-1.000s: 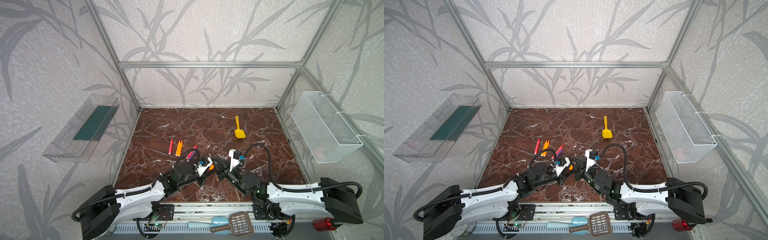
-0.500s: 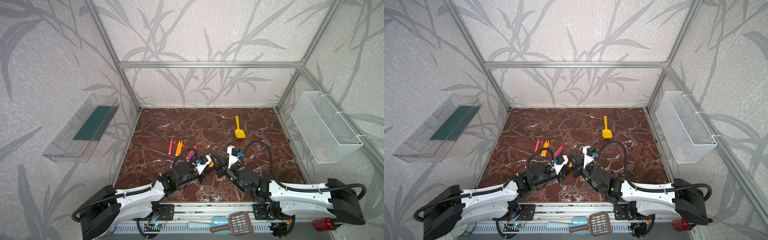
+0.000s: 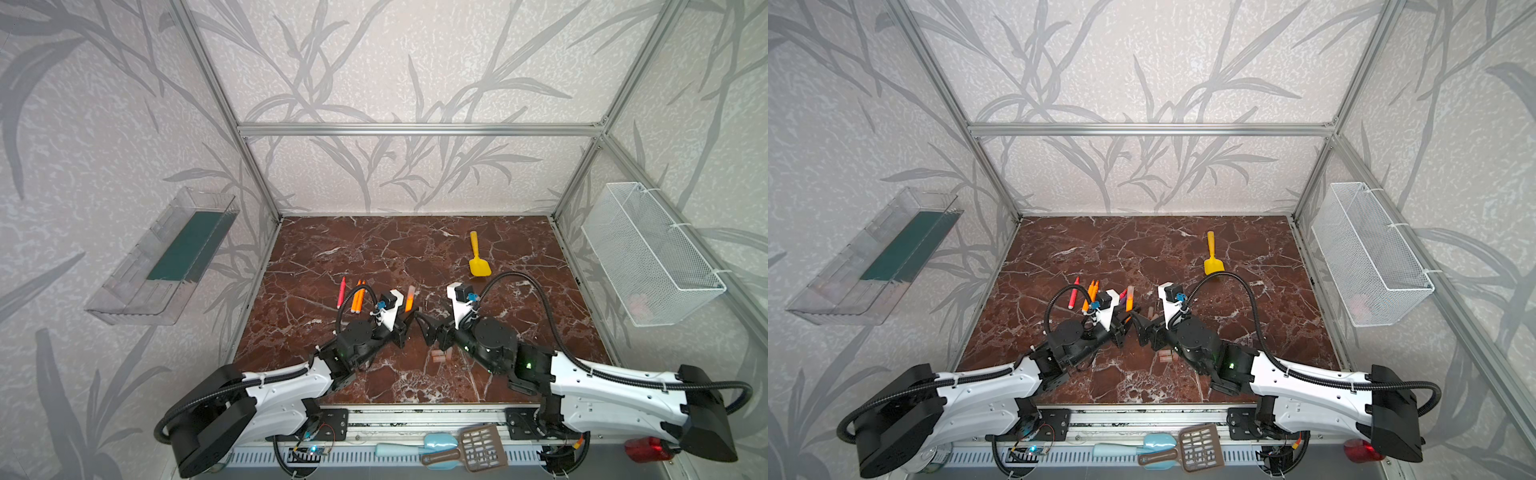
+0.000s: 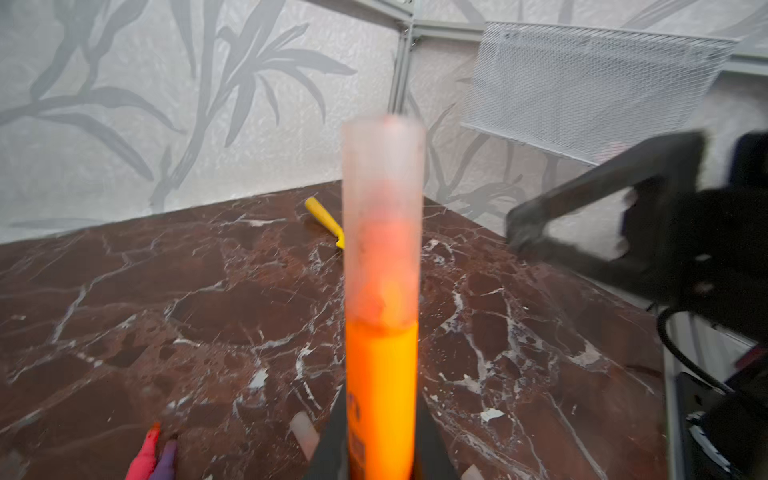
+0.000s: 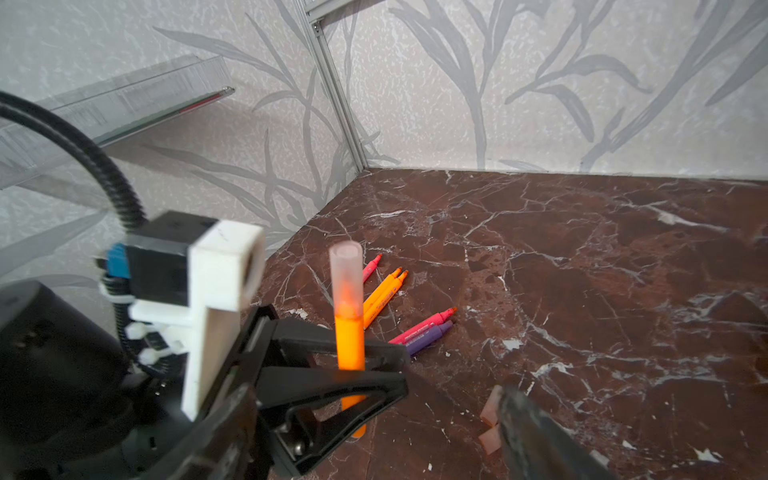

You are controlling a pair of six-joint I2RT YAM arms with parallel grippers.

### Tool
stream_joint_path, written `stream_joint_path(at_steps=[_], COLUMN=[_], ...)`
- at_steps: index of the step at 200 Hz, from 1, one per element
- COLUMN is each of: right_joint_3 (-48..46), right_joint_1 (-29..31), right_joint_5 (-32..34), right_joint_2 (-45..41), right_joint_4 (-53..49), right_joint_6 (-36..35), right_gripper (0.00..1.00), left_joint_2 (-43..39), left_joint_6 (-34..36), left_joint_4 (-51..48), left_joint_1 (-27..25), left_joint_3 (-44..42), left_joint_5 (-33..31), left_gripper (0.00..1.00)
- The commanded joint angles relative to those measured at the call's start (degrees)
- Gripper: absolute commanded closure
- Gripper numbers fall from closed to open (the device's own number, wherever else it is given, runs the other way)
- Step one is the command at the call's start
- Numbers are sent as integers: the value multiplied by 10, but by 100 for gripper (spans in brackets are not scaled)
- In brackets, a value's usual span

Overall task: Insert the pens into the pen caps
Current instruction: 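Open the right gripper and withdraw it while the left gripper carries the capped marker away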

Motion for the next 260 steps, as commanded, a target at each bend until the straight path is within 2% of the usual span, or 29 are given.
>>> stream_joint_path(at_steps=[1,13,25,41,48,68,77,112,138,167,190,210,240,260], right_joint_3=[26,20,5,-18,-31,-74,-92,-137,-145,-145,-149,-143,-127,-121], right_joint_1=[-7,-18,-39,-76,-113,-185,-220,-339,-398,-416,-418,-419,-420,-420], right_joint_5=[53,81,96,101,104,120,122,89,58,92,101,100,96,94], right_joint_2=[-35,-52,-73,-107,-124,-166,-181,-195,-153,-99,-61,-34,-4,4], right_joint_4=[-54,-73,-87,-107,-113,-125,-129,-125,-114,-93,-58,-48,-50,-52], right_joint_6=[-38,-41,-40,-36,-34,-29,-25,-3,7,5,7,7,7,6], right_gripper=[6,4,4,3,3,2,1,1,1,1,1,1,1,1], left_joint_2=[36,46,55,60,54,20,13,43,90,169,233,271,273,269], left_joint_6=[-32,-64,-109,-152,-154,-169,-182,-261,-316,-337,-337,-351,-375,-380], left_joint_4=[22,-27,-84,-123,-139,-257,-312,-468,-528,-580,-610,-641,-668,-662], left_joint_1=[16,53,113,182,200,223,247,385,453,489,501,502,502,503], left_joint_3=[-18,-3,18,31,34,61,82,162,203,256,299,326,331,326], left_joint_5=[-95,-95,-78,-40,-35,-114,-129,-111,-101,-86,-37,-43,-83,-87], left_gripper=[100,100,100,100,100,100,100,100,100,100,100,100,100,100])
